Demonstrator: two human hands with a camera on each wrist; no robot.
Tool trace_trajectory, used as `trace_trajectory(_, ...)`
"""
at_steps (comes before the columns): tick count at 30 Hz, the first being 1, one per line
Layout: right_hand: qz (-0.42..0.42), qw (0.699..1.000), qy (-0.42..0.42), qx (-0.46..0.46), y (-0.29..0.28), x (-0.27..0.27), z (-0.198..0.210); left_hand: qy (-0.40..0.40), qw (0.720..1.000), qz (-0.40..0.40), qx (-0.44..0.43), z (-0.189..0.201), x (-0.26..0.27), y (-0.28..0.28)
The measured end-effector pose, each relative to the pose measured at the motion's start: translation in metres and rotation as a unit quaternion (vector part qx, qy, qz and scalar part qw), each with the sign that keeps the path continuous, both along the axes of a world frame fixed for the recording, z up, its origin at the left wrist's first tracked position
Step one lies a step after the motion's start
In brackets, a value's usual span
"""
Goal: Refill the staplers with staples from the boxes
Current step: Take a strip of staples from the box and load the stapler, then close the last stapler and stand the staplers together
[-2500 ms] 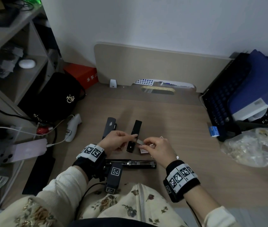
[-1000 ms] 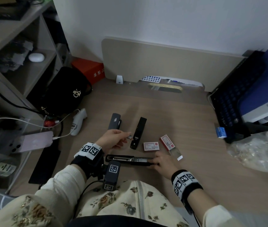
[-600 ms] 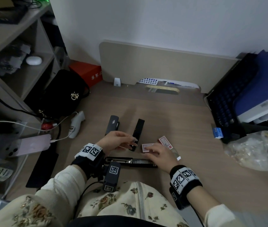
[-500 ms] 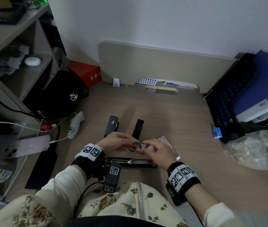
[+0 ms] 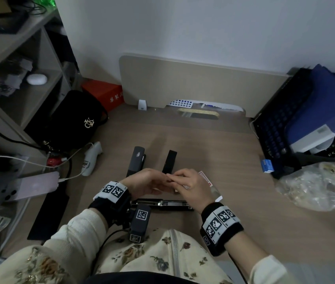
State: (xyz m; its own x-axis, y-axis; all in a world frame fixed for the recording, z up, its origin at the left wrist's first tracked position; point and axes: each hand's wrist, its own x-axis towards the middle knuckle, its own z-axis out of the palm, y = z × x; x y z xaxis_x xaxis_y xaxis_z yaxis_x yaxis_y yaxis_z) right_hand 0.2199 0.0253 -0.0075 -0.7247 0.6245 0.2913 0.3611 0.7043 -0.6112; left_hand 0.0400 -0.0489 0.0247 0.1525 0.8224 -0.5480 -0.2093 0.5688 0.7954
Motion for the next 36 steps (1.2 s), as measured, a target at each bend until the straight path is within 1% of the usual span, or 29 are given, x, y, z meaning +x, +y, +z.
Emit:
trace_trajectory(4,-0.003,0.998,0.038,0.049,-0.002,0.0,-0.002,-0.016,0.999,0.02,-0.022,0.003,0.002,0.001)
trace_trajectory(8,-0.021,0.996,0.067,0.052,-0.002,0.001,-0.006,-0.004,0.999,0.003,-0.043,0.002,0.007,0.003)
trace_trajectory(11,0.002,0.996,0.041,0.077,0.0,0.006,-0.007,0.003,0.998,0.014,-0.056,0.002,0.01,0.004)
trace_trajectory(15,0.032,0.993,-0.005,0.112,0.001,0.013,-0.012,0.016,0.998,0.01,-0.062,0.0,0.014,0.004)
trace_trajectory(17,0.031,0.994,-0.008,0.104,0.0,0.015,-0.015,0.037,0.998,0.005,-0.058,-0.001,0.016,0.004)
trace_trajectory(20,0.013,0.997,0.014,0.069,0.001,0.019,-0.017,0.078,0.996,0.004,-0.047,0.003,0.018,0.003)
trace_trajectory(22,-0.011,0.999,0.008,0.049,0.004,0.025,-0.019,0.107,0.993,0.023,-0.053,0.004,0.016,0.001)
trace_trajectory(24,-0.047,0.999,-0.017,0.013,0.008,0.035,-0.025,0.122,0.988,0.063,-0.068,0.0,0.012,-0.001)
trace_trajectory(26,-0.068,0.994,-0.075,-0.047,0.013,0.045,-0.031,0.133,0.982,0.107,-0.08,-0.007,0.006,-0.004)
trace_trajectory(28,-0.061,0.985,-0.137,-0.085,0.015,0.052,-0.038,0.139,0.976,0.141,-0.091,-0.013,0.001,-0.008)
trace_trajectory(30,-0.046,0.975,-0.191,-0.108,0.015,0.056,-0.044,0.135,0.974,0.156,-0.097,-0.016,-0.001,-0.01)
trace_trajectory(33,-0.037,0.963,-0.24,-0.115,0.014,0.059,-0.053,0.134,0.973,0.155,-0.103,-0.017,-0.001,-0.013)
trace_trajectory(36,-0.034,0.968,-0.234,-0.085,0.014,0.056,-0.057,0.138,0.972,0.157,-0.108,-0.015,0.0,-0.015)
